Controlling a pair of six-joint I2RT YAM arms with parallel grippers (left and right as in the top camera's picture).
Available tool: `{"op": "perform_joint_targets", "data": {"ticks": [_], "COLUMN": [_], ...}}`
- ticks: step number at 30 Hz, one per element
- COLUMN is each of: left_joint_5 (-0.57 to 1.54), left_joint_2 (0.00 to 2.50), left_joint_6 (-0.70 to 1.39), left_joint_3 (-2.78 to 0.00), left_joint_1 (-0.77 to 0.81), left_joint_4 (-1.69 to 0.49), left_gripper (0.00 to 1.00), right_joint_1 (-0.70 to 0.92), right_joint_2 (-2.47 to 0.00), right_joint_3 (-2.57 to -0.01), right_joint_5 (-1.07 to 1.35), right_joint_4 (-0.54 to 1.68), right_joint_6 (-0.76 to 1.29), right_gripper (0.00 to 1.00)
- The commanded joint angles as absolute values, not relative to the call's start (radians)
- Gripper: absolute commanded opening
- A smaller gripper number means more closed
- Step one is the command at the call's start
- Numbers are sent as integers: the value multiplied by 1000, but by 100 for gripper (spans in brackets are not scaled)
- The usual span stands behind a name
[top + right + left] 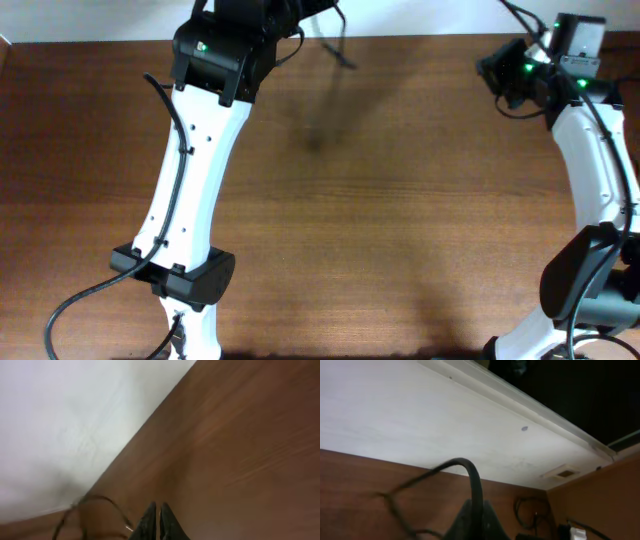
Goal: Untangle cables
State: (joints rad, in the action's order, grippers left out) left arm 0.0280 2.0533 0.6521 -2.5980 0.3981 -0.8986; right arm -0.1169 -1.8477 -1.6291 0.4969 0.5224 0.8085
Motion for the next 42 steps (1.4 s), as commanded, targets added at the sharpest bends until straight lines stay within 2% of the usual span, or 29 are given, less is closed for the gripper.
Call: {"op": "perform_joint_targets", "data": {"ticks": [1,4,6,7,11,13,16,18,22,24,25,27,31,32,33,38,41,42], "left_joint_5": [11,11,11,11,10,10,10,-16,-49,-49,-49,-49,-49,-49,-49,-49,-49,-49], "left_joint_2": [2069,2069,2069,2069,2069,2069,2069,2069,2070,2070,2070,2070,2071,2071,2072,2073,2078,2080], "left_joint_6": [635,635,635,635,634,634,634,627,627,627,627,627,627,627,627,627,627,627], "left_joint_3": [-2619,-2619,-2619,-2619,-2619,-2619,-2619,-2619,-2619,-2619,-2619,-2619,-2619,-2619,-2619,-2619,-2619,-2619], "left_joint_1": [400,403,406,406,402,400,400,401,401,401,401,401,401,401,402,401,401,401], "left_joint_4": [-887,-884,-884,-888,-892,-891,-892,-891,-891,-891,-891,-892,-891,-892,-893,-899,-898,-898], "left_gripper": [0,0,0,0,0,0,0,0,0,0,0,0,0,0,0,0,0,0], "right_joint_1": [-9,106,184,225,292,292,292,292,293,294,293,293,293,293,292,294,295,295], "right_joint_2": [-1848,-1848,-1848,-1848,-1848,-1848,-1848,-1844,-1834,-1833,-1833,-1832,-1832,-1832,-1832,-1831,-1831,-1831], "right_joint_3": [-1621,-1621,-1621,-1621,-1621,-1621,-1621,-1621,-1622,-1623,-1623,-1623,-1623,-1623,-1623,-1623,-1623,-1623], "right_joint_5": [588,564,519,502,281,271,208,95,96,96,96,96,81,43,46,115,216,254], "right_joint_4": [510,448,403,403,496,536,573,551,542,529,517,508,469,434,415,316,310,309], "right_joint_6": [782,736,540,334,-103,-272,-421,-422,-418,-416,-443,-477,-232,-71,-27,-127,-126,-126], "right_gripper": [4,4,4,4,4,4,4,4,4,9,4,4,4,4,4,5,8,18]}}
